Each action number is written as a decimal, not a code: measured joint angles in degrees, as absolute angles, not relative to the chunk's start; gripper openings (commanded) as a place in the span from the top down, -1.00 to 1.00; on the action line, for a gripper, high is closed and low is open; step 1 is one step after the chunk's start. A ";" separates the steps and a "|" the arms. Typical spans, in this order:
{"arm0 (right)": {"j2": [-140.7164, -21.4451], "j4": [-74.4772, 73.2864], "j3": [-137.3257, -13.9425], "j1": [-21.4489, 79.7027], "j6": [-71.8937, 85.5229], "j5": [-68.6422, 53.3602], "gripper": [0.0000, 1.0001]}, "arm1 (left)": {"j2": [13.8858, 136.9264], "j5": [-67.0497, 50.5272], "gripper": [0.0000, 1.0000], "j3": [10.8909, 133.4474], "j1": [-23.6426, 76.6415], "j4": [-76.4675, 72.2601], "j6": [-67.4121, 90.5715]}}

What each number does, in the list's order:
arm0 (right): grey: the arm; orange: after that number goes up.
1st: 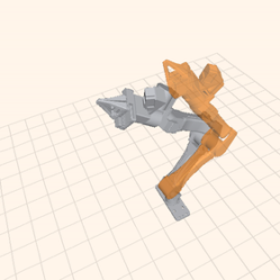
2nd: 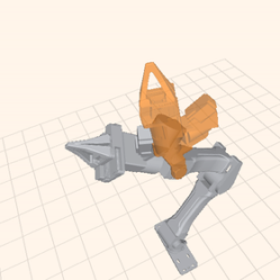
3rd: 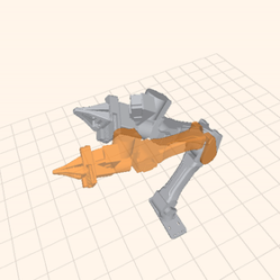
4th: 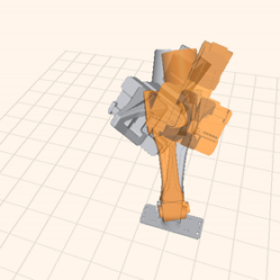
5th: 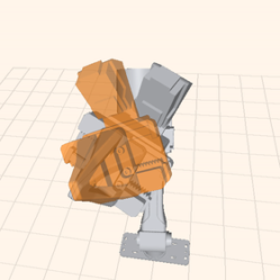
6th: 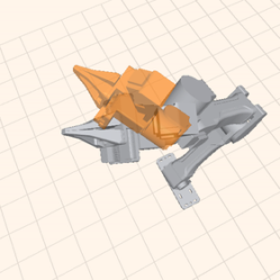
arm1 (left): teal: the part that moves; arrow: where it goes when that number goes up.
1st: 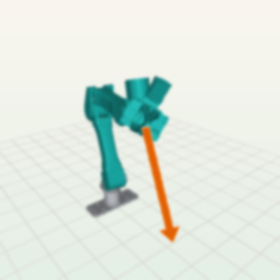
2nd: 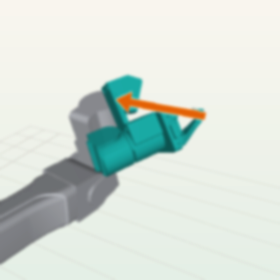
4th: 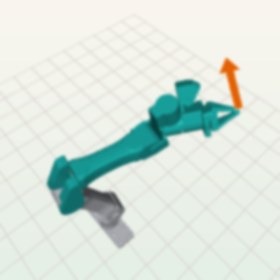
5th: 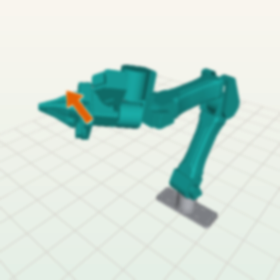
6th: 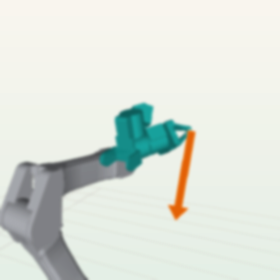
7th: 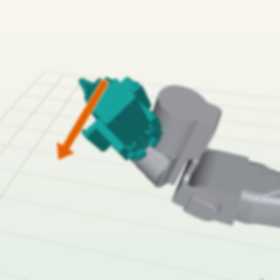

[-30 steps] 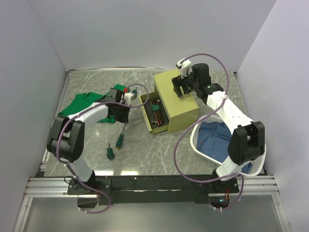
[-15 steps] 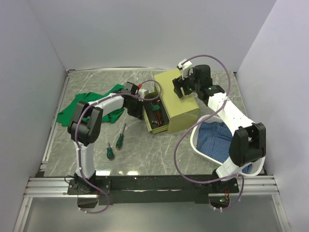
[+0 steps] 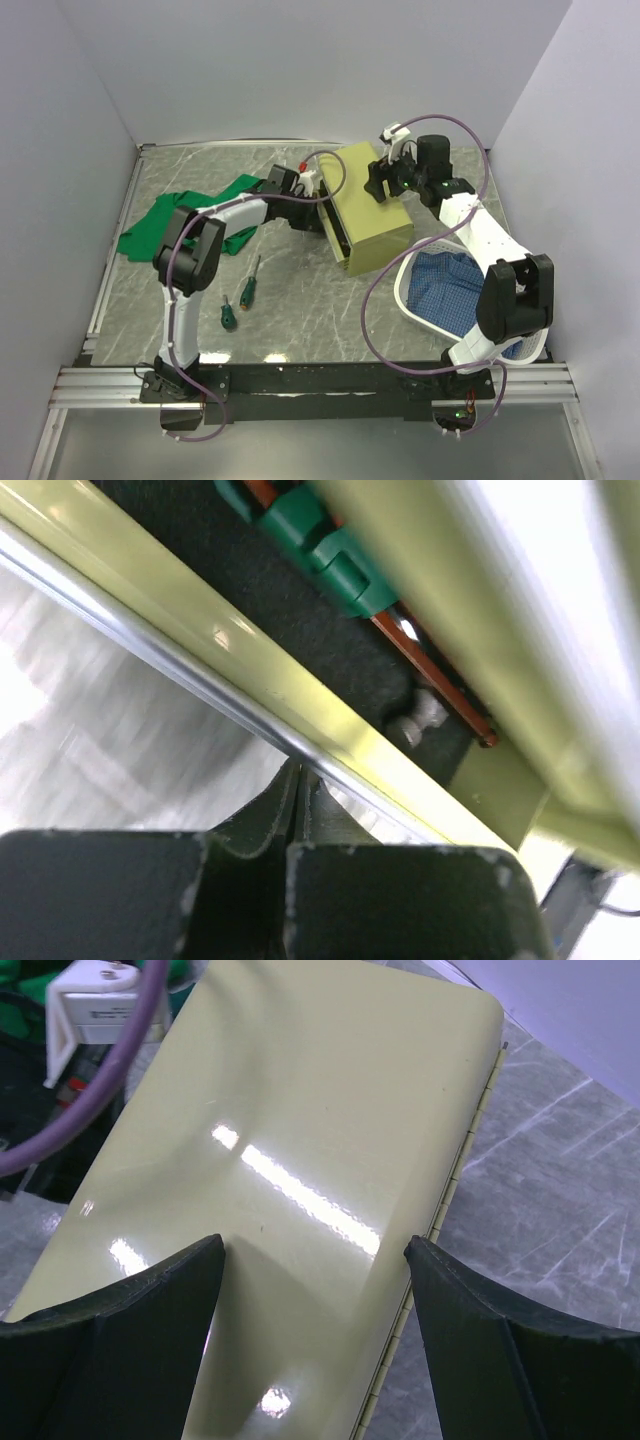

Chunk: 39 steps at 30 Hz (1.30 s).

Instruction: Sort the tools into containers

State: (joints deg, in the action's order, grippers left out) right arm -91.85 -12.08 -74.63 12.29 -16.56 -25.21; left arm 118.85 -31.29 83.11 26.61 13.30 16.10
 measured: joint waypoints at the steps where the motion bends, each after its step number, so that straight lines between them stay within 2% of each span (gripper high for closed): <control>1: -91.85 -11.94 -74.56 12.21 -16.47 -25.45 -0.61 | 119.87 -32.32 0.98 84.14 26.89 11.90 17.02; 6: -91.85 -11.25 -73.65 11.79 -16.01 -25.93 -0.61 | 123.33 -37.41 0.97 86.11 26.63 7.68 21.78; 11: -91.85 -11.00 -73.49 11.79 -15.88 -25.93 -0.62 | 124.88 -42.57 0.80 85.41 26.15 3.57 25.61; 17: -91.88 -11.14 -73.87 11.79 -15.86 -25.91 -0.63 | 124.79 -55.70 0.71 73.06 25.08 -22.28 43.33; 20: -91.92 -11.33 -74.15 11.79 -15.88 -25.87 -0.63 | 124.79 -58.76 0.48 71.72 23.97 -25.28 47.66; 21: -91.94 -11.44 -74.24 11.79 -15.90 -25.85 -0.63 | 124.62 -59.48 0.29 72.12 23.46 -24.62 47.68; 24: -91.94 -11.57 -74.32 11.79 -15.92 -25.78 -0.64 | 122.61 -60.07 0.16 74.24 21.52 -15.68 43.16; 25: -91.94 -11.57 -74.32 11.79 -15.92 -25.76 -0.64 | 121.47 -59.64 0.04 75.26 21.06 -11.07 40.34; 32: -91.94 -11.81 -74.48 11.84 -16.01 -25.71 -0.71 | 108.01 -43.90 -0.14 84.34 18.94 26.28 17.15; 34: -91.96 -12.10 -74.67 11.90 -16.01 -25.61 -0.71 | 104.81 -38.65 -0.22 84.49 18.96 32.69 12.78; 39: -92.20 -13.10 -75.44 12.12 -16.10 -25.02 -0.71 | 97.12 -25.06 -0.25 77.10 18.31 41.01 6.00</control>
State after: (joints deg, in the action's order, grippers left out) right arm -92.20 -13.10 -75.44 12.12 -16.10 -25.02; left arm 97.12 -25.06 77.10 18.31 41.01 6.00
